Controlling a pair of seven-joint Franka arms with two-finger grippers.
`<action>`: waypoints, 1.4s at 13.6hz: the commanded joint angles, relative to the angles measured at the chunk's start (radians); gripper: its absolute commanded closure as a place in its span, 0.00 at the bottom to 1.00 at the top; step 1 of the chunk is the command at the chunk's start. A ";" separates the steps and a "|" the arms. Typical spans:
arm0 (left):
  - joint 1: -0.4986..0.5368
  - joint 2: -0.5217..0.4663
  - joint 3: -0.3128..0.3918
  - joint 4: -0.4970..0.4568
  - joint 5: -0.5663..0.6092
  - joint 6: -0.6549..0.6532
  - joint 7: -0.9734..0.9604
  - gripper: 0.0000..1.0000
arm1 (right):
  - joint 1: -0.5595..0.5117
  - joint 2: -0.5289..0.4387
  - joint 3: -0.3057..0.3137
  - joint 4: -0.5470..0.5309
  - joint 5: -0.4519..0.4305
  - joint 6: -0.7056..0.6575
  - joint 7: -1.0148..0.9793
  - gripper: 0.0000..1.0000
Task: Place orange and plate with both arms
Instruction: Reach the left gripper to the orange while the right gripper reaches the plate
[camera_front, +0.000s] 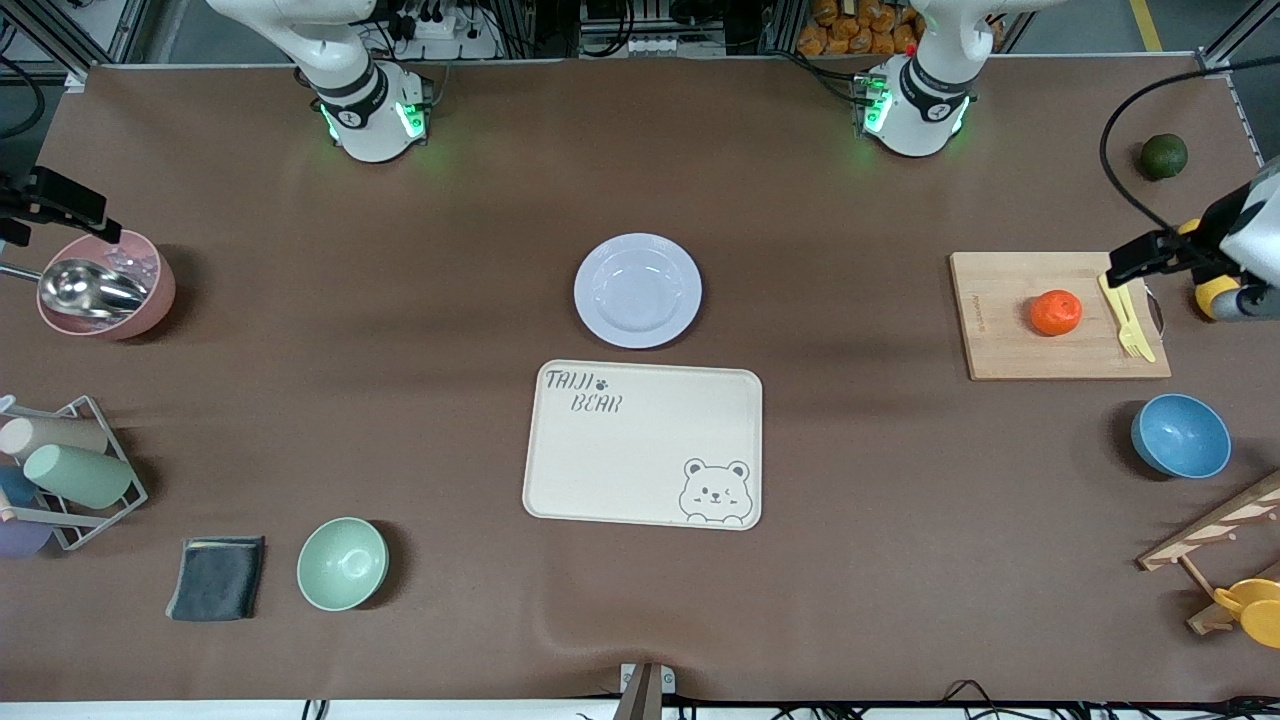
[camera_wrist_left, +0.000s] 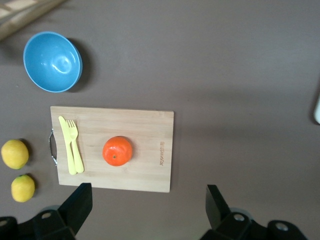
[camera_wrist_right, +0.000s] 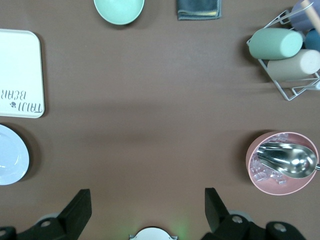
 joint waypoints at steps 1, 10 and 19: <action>0.043 -0.025 -0.005 -0.148 0.001 0.108 0.031 0.00 | 0.004 0.002 -0.002 -0.062 0.077 -0.001 -0.009 0.00; 0.136 0.043 -0.005 -0.436 0.073 0.443 0.029 0.00 | -0.039 0.057 -0.005 -0.336 0.444 0.138 0.002 0.00; 0.200 0.211 -0.007 -0.441 0.099 0.520 0.034 0.00 | 0.044 0.136 0.000 -0.579 0.746 0.353 -0.023 0.00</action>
